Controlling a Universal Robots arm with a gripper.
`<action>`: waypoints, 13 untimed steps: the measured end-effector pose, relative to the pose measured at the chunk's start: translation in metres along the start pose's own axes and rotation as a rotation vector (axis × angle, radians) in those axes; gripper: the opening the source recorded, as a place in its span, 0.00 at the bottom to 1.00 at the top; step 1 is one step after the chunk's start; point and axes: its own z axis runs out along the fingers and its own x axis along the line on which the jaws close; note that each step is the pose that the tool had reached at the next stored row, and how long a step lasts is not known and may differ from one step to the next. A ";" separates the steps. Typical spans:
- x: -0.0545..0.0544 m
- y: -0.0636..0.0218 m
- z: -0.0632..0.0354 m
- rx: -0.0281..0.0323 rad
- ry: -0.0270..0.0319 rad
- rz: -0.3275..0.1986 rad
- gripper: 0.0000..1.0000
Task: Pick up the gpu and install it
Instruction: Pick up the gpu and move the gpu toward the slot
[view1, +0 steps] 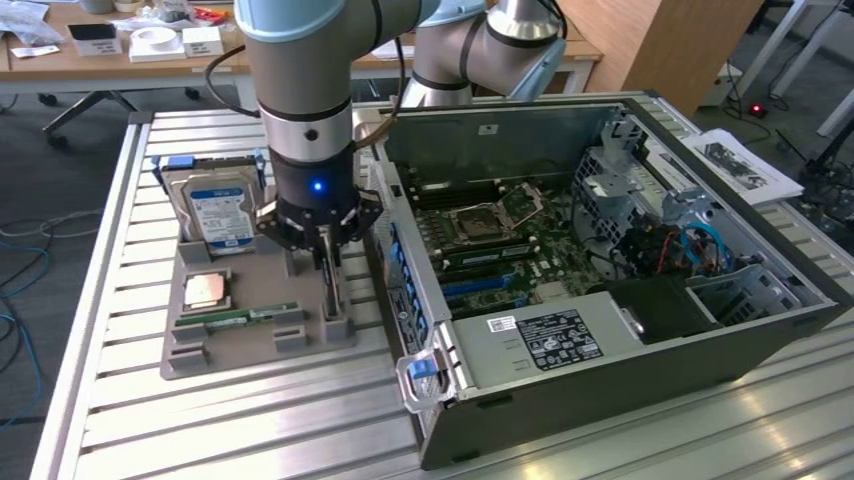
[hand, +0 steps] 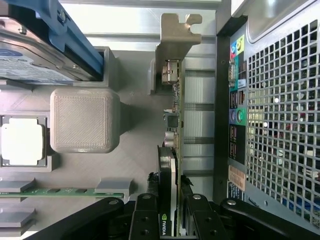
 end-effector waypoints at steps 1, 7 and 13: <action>0.000 0.0000 -0.0014 0.0001 0.0002 0.000 0.27; 0.000 0.0006 -0.0135 0.0000 -0.0001 0.000 0.27; -0.001 0.0012 -0.0288 0.0000 -0.0001 0.000 0.27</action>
